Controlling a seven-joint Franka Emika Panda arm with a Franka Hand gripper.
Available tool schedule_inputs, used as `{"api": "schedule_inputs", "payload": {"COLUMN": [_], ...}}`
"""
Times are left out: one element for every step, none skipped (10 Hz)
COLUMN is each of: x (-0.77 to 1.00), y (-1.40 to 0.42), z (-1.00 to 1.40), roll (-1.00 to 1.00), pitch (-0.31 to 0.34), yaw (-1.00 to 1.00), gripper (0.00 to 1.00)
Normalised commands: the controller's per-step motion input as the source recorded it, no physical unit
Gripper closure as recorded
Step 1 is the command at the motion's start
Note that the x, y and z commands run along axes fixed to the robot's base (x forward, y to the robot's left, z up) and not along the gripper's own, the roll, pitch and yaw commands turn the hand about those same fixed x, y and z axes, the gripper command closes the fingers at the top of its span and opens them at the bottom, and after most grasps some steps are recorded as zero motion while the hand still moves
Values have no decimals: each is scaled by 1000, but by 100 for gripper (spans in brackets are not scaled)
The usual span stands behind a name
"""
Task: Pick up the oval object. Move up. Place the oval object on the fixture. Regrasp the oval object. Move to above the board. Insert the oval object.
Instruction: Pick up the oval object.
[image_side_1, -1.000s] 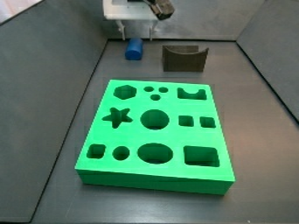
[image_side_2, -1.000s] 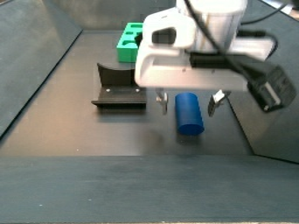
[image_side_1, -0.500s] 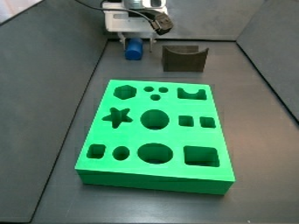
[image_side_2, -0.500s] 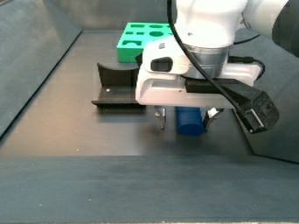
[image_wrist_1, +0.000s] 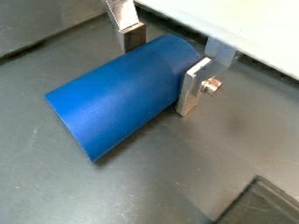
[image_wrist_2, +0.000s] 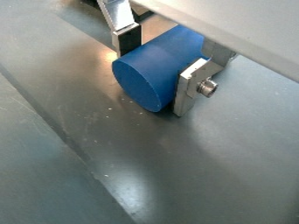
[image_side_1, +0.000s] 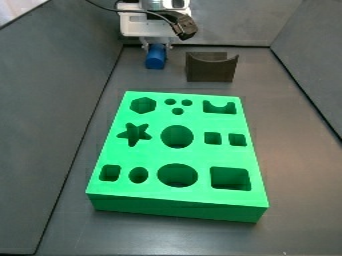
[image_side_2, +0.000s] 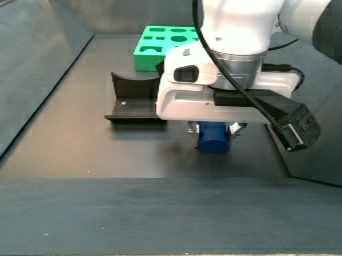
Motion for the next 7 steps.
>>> {"api": "schedule_inputs", "payload": {"x": [0, 0, 0, 0, 0, 0, 0], "y": [0, 0, 0, 0, 0, 0, 0], "z": [0, 0, 0, 0, 0, 0, 0], "roll": [0, 0, 0, 0, 0, 0, 0], "pitch": [0, 0, 0, 0, 0, 0, 0], "yaw": [0, 0, 0, 0, 0, 0, 0], "gripper": [100, 100, 100, 100, 100, 100, 100]}}
